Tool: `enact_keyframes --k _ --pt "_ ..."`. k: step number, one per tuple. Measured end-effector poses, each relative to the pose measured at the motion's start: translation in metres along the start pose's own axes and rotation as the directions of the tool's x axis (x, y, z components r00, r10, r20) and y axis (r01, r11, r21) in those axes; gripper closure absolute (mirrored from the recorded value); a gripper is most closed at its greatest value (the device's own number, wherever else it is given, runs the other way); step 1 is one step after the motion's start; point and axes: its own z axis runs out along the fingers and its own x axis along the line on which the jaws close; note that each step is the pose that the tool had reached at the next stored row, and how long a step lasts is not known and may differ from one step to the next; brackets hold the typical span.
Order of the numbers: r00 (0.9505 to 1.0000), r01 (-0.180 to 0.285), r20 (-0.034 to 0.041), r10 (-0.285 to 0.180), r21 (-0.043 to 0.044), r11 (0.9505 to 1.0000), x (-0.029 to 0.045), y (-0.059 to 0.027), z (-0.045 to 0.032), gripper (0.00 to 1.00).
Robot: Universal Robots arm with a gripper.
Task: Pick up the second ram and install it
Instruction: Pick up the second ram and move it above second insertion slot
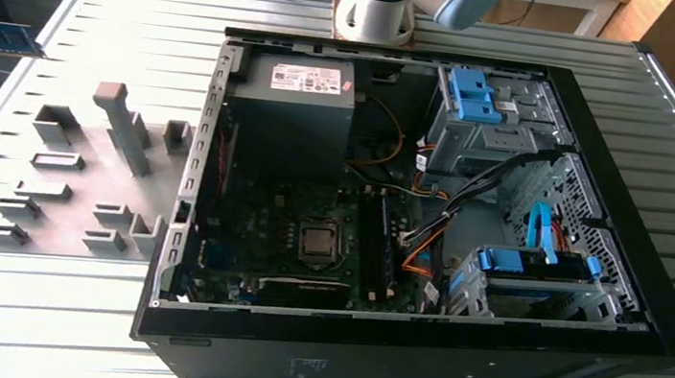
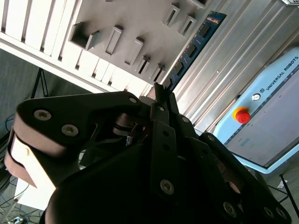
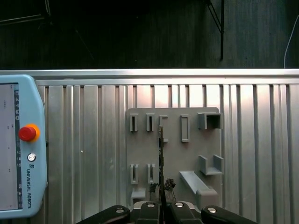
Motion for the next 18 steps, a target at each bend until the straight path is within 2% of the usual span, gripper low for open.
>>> enact_keyframes --k 18 --pt "1.0 0.0 0.0 0.0 0.0 1.0 -0.0002 -0.0067 -0.0001 0.86"
